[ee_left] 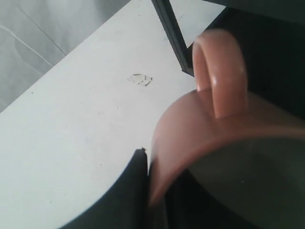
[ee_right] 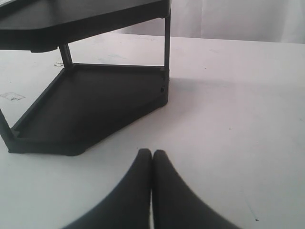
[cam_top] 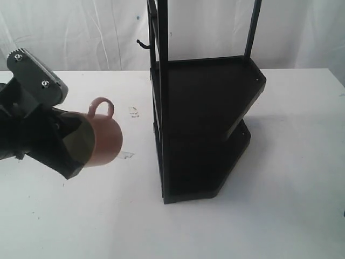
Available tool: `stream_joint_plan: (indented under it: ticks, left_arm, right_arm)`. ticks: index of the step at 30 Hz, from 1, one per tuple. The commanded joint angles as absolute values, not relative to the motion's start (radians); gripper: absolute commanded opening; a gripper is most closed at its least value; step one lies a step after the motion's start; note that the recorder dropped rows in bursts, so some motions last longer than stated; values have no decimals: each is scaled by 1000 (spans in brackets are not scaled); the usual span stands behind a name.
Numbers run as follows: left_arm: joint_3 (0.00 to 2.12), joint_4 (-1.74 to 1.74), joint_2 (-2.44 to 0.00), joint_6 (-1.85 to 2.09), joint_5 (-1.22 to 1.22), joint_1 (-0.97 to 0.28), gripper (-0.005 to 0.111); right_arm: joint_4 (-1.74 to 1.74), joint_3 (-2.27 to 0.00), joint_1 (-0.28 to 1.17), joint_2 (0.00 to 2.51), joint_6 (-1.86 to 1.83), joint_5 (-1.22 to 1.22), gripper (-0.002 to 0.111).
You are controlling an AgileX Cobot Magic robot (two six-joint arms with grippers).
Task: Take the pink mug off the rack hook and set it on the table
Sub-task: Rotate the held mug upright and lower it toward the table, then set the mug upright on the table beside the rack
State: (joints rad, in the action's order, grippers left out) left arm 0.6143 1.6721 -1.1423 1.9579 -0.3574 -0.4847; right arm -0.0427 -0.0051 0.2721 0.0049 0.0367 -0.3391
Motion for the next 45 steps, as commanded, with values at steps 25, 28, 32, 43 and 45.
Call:
stream_joint_plan:
  ticks: [25, 28, 32, 43, 45]
  left_arm:
    - [1014, -188, -1376, -42, 655, -390, 0]
    - [1126, -186, -1497, -111, 683, -390, 0]
    - [1265, -184, -1681, -150, 729, -390, 0]
    - [1389, -184, -1819, -187, 694, -390, 0]
    - [1391, -184, -1826, -187, 677, -390, 0]
  right_arm:
    - [-41, 0, 268, 0, 40, -335, 0]
    - [-41, 0, 268, 0, 40, -335, 0]
    - [-41, 0, 268, 0, 40, -335, 0]
    - [-41, 0, 268, 0, 40, -335, 0]
    - [-41, 0, 268, 0, 40, -335, 0]
